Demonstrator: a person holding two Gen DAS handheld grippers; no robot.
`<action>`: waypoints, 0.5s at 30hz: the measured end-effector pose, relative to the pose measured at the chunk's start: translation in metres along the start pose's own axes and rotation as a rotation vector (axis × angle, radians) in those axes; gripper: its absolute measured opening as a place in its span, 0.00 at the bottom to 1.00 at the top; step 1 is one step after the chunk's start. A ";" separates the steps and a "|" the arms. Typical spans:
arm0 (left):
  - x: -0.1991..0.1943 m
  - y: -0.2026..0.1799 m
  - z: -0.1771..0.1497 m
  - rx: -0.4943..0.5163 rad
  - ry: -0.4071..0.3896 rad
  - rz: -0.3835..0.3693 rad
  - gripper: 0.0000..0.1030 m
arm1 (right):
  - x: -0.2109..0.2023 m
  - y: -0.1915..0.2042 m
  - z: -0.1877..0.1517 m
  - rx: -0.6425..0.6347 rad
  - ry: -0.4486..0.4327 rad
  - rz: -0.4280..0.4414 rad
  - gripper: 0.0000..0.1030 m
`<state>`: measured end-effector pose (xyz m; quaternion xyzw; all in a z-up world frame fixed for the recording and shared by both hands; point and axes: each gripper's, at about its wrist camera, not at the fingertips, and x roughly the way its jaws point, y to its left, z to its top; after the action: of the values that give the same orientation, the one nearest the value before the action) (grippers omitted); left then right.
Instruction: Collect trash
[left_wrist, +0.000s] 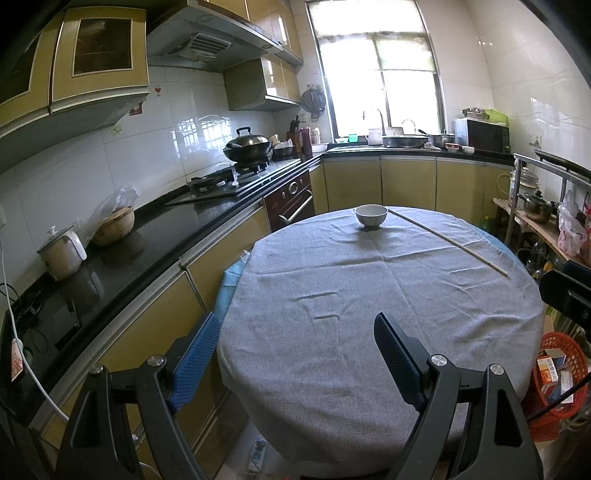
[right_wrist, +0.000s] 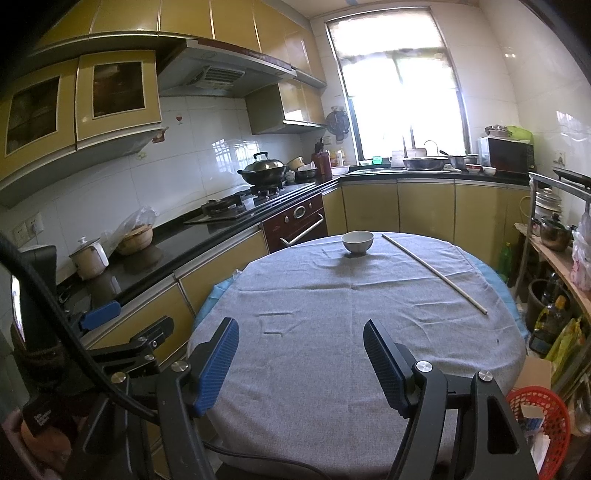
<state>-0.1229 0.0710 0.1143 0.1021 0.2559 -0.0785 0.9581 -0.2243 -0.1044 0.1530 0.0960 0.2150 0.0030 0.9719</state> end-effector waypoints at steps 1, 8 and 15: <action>0.000 0.000 0.000 -0.001 0.001 -0.002 0.84 | 0.000 0.001 0.000 -0.001 0.001 0.001 0.71; 0.000 0.000 -0.001 -0.001 0.002 -0.002 0.84 | 0.000 0.000 -0.001 0.001 0.003 0.001 0.71; 0.000 0.001 -0.001 -0.006 0.005 -0.004 0.84 | 0.000 0.000 -0.002 0.001 0.004 0.001 0.71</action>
<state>-0.1226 0.0723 0.1136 0.0990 0.2587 -0.0794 0.9576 -0.2250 -0.1039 0.1513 0.0965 0.2167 0.0033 0.9714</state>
